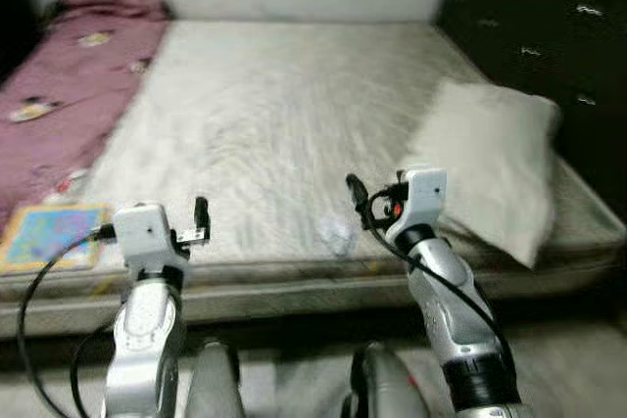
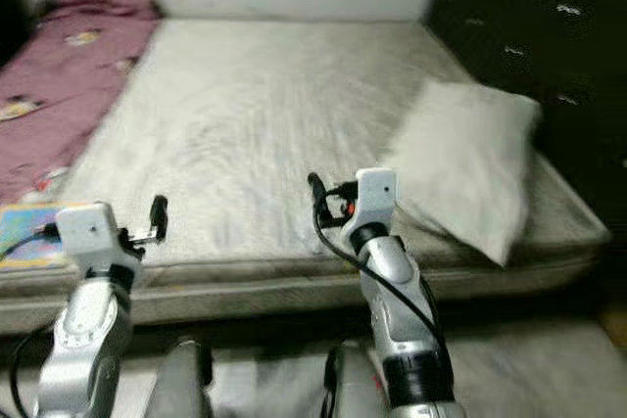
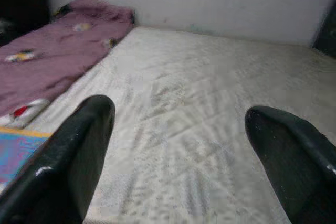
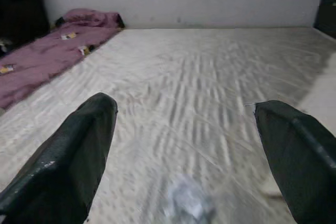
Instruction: Clean up the room
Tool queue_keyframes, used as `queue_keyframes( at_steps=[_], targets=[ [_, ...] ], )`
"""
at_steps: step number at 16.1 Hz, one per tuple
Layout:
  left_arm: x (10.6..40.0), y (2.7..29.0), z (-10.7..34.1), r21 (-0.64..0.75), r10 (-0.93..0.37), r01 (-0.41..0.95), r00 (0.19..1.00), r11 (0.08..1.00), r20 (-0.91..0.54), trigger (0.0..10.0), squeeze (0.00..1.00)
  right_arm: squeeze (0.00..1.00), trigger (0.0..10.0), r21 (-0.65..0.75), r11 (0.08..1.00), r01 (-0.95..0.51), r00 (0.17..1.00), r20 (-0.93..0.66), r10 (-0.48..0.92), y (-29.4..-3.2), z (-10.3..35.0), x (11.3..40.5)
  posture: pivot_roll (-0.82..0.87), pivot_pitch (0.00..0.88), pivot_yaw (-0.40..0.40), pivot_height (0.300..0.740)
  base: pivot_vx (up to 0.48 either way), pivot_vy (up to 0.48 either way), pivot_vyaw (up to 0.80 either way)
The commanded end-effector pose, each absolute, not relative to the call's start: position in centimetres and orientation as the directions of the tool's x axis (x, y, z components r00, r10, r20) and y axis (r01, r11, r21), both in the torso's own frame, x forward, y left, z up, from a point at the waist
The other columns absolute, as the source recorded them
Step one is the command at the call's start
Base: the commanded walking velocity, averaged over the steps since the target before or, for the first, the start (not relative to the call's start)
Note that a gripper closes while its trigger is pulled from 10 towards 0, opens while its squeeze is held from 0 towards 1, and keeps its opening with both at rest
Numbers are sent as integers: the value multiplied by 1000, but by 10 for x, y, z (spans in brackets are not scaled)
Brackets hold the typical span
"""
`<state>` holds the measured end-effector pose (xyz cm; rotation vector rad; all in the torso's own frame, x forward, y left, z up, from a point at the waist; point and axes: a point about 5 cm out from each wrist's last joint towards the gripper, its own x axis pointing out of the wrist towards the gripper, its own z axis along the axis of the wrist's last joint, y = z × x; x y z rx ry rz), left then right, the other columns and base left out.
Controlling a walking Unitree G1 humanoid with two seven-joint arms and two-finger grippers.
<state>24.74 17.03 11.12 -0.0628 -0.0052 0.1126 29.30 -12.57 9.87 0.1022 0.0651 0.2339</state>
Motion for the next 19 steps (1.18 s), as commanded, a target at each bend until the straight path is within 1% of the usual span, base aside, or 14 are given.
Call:
queue_keyframes(
  at_steps=[1,7,13,19],
  targets=[
    [242,174,105,-74,130,-132,991,988,-29,10000,0,0,10000,106,961,-255,965,-29,259,-120,108,298,-58,0,-45,640,0,0,0],
    [241,174,104,-91,131,-134,991,987,-37,10000,0,0,10000,92,959,-269,961,-33,273,-120,109,298,-59,0,-55,640,0,0,0],
    [241,170,105,-120,84,-87,996,989,-27,10000,0,0,10000,73,955,-289,956,-36,292,-118,110,299,-65,0,-56,640,0,0,0],
    [240,167,106,-132,62,-65,998,989,-23,10000,0,0,10000,68,952,-299,953,-38,302,-118,110,299,-70,0,-59,640,286,0,0]
  ],
)
